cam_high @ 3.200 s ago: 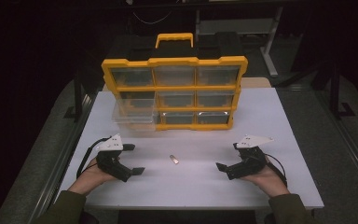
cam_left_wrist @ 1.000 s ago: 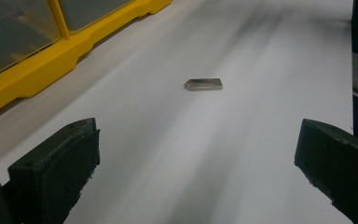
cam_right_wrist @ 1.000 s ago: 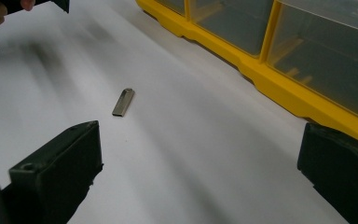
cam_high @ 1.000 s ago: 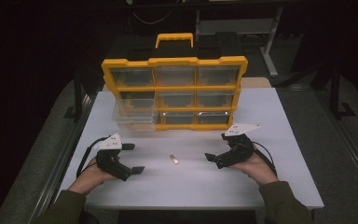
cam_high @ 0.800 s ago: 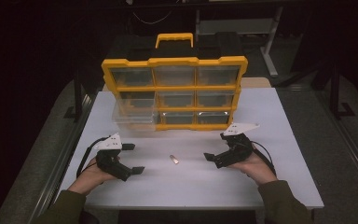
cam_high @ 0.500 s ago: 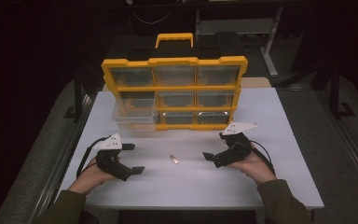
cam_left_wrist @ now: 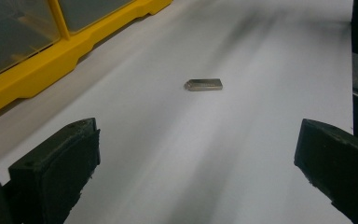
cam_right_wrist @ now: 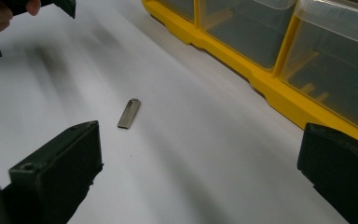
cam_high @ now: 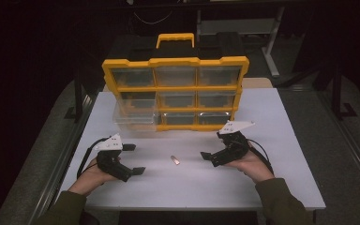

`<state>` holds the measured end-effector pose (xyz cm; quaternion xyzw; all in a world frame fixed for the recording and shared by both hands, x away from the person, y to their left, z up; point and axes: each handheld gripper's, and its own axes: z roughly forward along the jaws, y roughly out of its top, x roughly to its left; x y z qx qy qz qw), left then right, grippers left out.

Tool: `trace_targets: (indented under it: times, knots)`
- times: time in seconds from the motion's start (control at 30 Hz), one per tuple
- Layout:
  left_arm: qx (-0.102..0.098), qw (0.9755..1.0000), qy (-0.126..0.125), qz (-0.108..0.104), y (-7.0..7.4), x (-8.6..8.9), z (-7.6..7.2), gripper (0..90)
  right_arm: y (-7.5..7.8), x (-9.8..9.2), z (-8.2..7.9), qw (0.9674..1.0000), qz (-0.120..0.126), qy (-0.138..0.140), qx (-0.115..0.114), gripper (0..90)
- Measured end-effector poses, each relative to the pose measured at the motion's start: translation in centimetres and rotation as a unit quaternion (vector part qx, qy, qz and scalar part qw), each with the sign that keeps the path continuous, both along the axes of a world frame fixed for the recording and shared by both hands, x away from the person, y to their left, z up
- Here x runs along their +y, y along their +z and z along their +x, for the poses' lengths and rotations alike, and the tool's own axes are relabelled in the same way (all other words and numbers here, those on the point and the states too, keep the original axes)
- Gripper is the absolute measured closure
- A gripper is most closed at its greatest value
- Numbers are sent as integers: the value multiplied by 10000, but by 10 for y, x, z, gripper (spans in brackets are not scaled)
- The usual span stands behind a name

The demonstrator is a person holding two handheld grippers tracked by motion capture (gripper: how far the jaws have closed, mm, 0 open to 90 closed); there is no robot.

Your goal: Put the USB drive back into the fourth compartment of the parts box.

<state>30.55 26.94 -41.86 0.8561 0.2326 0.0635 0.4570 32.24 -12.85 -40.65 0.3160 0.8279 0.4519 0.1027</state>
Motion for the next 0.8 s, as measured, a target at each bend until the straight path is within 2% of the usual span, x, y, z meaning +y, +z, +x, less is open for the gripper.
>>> trace_targets:
  times: [0.8]
  knots:
    - [-2, 10000, -15, 0, 0, 0, 0, 0, 2, 12, 7, 9999, 46, 124, 46, 0]
